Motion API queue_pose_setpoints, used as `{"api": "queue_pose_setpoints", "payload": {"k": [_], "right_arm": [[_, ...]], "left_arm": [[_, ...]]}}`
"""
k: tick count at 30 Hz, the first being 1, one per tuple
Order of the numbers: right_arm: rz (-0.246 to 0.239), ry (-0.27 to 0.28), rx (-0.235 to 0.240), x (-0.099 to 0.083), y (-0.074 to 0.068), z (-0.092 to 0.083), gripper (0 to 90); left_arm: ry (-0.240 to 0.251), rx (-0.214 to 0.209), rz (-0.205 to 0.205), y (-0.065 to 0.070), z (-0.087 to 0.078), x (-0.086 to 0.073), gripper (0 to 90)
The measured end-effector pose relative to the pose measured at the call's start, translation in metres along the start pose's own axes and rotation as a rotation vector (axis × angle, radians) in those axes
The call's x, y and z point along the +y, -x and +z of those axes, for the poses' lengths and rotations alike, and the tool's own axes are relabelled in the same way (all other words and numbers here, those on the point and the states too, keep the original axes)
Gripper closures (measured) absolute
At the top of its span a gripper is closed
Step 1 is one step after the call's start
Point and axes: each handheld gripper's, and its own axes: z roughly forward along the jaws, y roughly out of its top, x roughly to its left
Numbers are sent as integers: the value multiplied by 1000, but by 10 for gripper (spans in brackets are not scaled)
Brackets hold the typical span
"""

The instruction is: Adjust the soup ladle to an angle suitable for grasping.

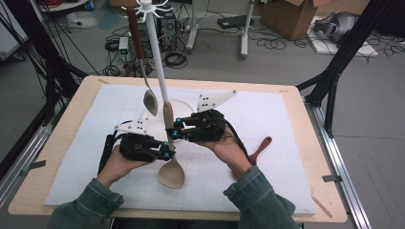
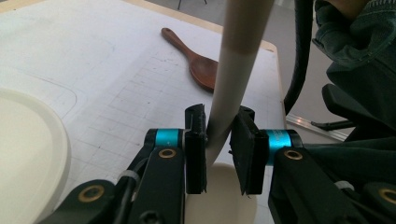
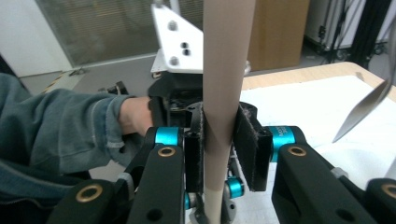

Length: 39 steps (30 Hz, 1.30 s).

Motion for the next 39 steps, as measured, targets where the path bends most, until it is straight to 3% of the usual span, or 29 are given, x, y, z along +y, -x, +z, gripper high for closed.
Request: {"api": "queue_pose_setpoints", "payload": {"k": [2, 11, 23, 28, 39], "right_arm": [[4, -10, -27, -1, 0, 2, 665], [50, -34, -61, -18, 2, 16, 683], [56, -26, -63, -27, 3, 30, 759], [56, -10, -39, -28, 4, 32, 776], [45, -7, -18, -27, 8, 29, 780]], "left_arm": [[-6, -3, 3, 1, 0, 0, 780], [11, 49, -1, 1, -5, 1, 783], [26, 80, -4, 1, -8, 2, 782], [33, 79, 0, 1, -11, 1, 779], [51, 109, 8, 2, -27, -2, 678]]}}
